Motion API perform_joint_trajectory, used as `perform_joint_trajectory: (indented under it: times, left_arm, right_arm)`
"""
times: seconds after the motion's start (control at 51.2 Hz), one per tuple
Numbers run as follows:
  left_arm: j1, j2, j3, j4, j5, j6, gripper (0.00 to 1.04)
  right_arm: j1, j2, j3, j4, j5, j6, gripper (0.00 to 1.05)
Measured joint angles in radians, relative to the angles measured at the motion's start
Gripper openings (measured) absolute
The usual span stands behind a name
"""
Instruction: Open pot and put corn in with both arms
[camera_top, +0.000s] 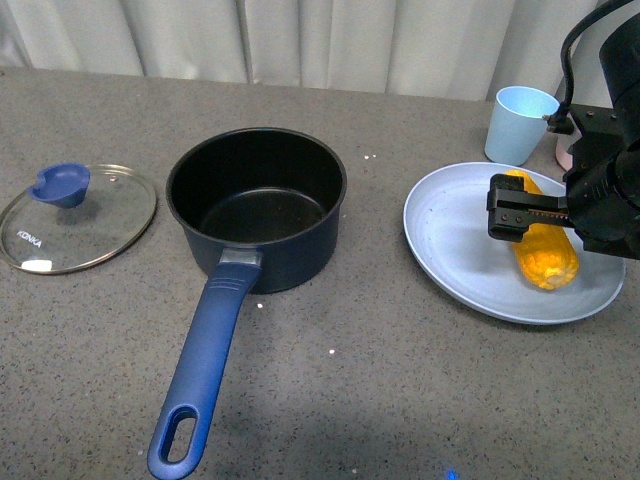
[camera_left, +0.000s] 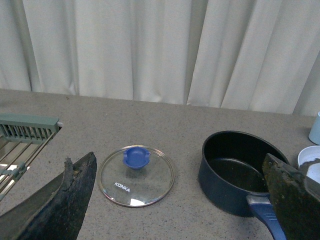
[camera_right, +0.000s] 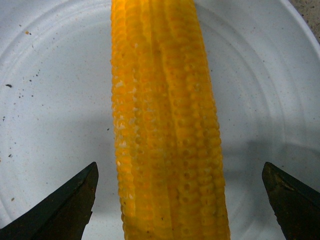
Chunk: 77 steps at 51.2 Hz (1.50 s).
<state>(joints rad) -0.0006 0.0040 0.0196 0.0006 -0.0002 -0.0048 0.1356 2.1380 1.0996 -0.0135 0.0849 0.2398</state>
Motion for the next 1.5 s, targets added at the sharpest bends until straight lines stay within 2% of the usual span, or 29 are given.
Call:
perform_joint_trajectory:
  times: [0.039, 0.117, 0.293, 0.449, 0.527, 0.664, 0.761, 0.878, 0.995, 1.152, 1.503]
  left_arm:
    - [0.0, 0.0, 0.0, 0.0, 0.0, 0.0, 0.98]
    - [0.0, 0.0, 0.0, 0.0, 0.0, 0.0, 0.98]
    - [0.0, 0.0, 0.0, 0.0, 0.0, 0.0, 0.98]
    - [0.0, 0.0, 0.0, 0.0, 0.0, 0.0, 0.98]
    - [0.0, 0.0, 0.0, 0.0, 0.0, 0.0, 0.98]
    - [0.0, 0.0, 0.0, 0.0, 0.0, 0.0, 0.98]
    - [0.0, 0.0, 0.0, 0.0, 0.0, 0.0, 0.98]
    - [0.0, 0.0, 0.0, 0.0, 0.0, 0.0, 0.98]
    - [0.0, 0.0, 0.0, 0.0, 0.0, 0.0, 0.98]
    - [0.0, 0.0, 0.0, 0.0, 0.0, 0.0, 0.98]
    - [0.0, 0.0, 0.0, 0.0, 0.0, 0.0, 0.98]
  right_arm:
    - [-0.002, 0.004, 0.005, -0.004, 0.0, 0.001, 0.95]
    - [-0.006, 0.014, 0.018, -0.006, -0.002, -0.002, 0.77]
    - [-0.008, 0.015, 0.024, -0.02, -0.01, -0.005, 0.53]
    - [-0.008, 0.014, 0.032, -0.033, -0.031, -0.008, 0.36]
    - [-0.008, 0.002, 0.028, -0.035, -0.054, -0.008, 0.31]
    - [-0.001, -0.076, -0.009, -0.029, -0.126, -0.002, 0.25]
    - [0.032, -0.196, -0.027, -0.024, -0.239, 0.021, 0.22]
    - [0.128, -0.253, 0.022, -0.026, -0.373, 0.104, 0.2]
    - [0.217, -0.214, 0.084, -0.027, -0.438, 0.178, 0.19]
    - [0.288, -0.15, 0.172, -0.05, -0.455, 0.24, 0.18]
    - [0.346, -0.006, 0.305, -0.107, -0.468, 0.282, 0.16]
